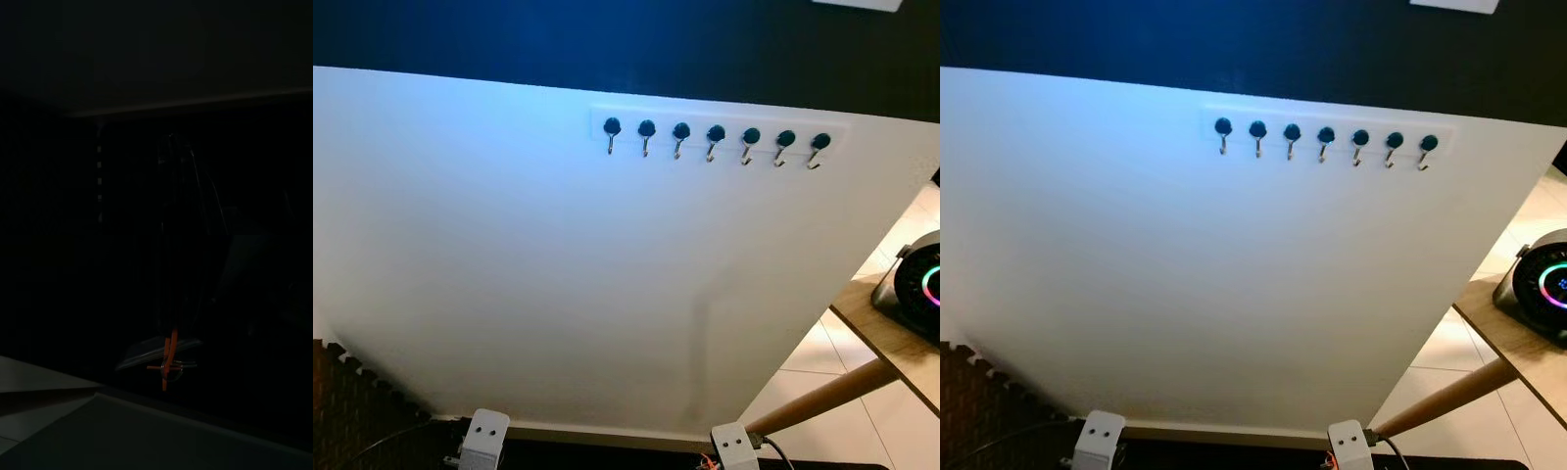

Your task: Hang keys on a hook

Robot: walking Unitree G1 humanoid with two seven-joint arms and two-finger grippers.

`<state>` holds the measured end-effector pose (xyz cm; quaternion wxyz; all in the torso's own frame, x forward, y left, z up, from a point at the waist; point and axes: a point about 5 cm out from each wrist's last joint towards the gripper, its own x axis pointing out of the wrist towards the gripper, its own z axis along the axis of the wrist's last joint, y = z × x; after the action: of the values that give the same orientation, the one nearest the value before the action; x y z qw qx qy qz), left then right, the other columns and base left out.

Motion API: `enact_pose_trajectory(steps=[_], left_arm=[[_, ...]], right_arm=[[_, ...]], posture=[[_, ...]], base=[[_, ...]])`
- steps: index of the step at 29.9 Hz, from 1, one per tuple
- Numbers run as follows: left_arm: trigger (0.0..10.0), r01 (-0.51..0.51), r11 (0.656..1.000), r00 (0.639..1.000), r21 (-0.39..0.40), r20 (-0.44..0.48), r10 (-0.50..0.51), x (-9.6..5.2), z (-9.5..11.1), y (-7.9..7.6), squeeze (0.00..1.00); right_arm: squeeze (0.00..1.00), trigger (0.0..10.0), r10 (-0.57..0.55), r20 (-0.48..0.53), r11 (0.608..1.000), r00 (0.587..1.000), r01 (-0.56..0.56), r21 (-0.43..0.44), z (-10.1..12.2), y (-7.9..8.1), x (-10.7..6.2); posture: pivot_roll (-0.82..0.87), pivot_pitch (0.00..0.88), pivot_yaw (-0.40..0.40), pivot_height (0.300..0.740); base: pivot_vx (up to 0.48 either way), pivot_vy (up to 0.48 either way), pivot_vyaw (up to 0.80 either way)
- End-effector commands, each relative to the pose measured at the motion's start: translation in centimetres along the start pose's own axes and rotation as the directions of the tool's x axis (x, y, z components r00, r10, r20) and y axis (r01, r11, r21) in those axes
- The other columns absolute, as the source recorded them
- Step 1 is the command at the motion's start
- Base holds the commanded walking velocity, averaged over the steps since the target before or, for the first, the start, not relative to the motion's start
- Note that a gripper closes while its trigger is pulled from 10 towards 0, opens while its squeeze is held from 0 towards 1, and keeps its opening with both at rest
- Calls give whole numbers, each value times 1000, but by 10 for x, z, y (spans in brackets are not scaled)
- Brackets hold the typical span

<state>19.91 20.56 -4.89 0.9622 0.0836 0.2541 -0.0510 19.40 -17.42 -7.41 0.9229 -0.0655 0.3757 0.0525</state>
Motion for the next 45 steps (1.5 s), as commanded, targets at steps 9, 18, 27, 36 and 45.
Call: enact_pose_trajectory(steps=[9,18,27,36,45], left_arm=[[10000,-25,999,999,-25,-23,25,-2,-5,1,0],[10000,-23,1000,1000,-2,-5,23,-3,-4,2,0],[10000,28,1000,996,12,89,-29,-3,8,4,0],[10000,44,999,937,-16,348,-36,-2,54,13,0],[10000,168,985,837,47,521,-168,-13,94,0,0]], right_arm=[[0,10000,-12,-3,1000,1000,12,1,0,-5,0],[0,10000,2,34,1000,999,-3,4,8,-2,2],[0,10000,61,273,998,960,-67,13,59,7,9],[0,10000,138,616,969,776,-233,76,138,17,2],[0,10000,207,787,851,582,-503,148,187,15,-19]], posture=[[129,49,-65,740],[129,48,-65,740],[127,52,-66,740],[133,57,-72,740],[126,57,-71,740]], base=[[0,-107,0],[0,0,0],[0,0,0],[0,0,0],[0,0,0]])
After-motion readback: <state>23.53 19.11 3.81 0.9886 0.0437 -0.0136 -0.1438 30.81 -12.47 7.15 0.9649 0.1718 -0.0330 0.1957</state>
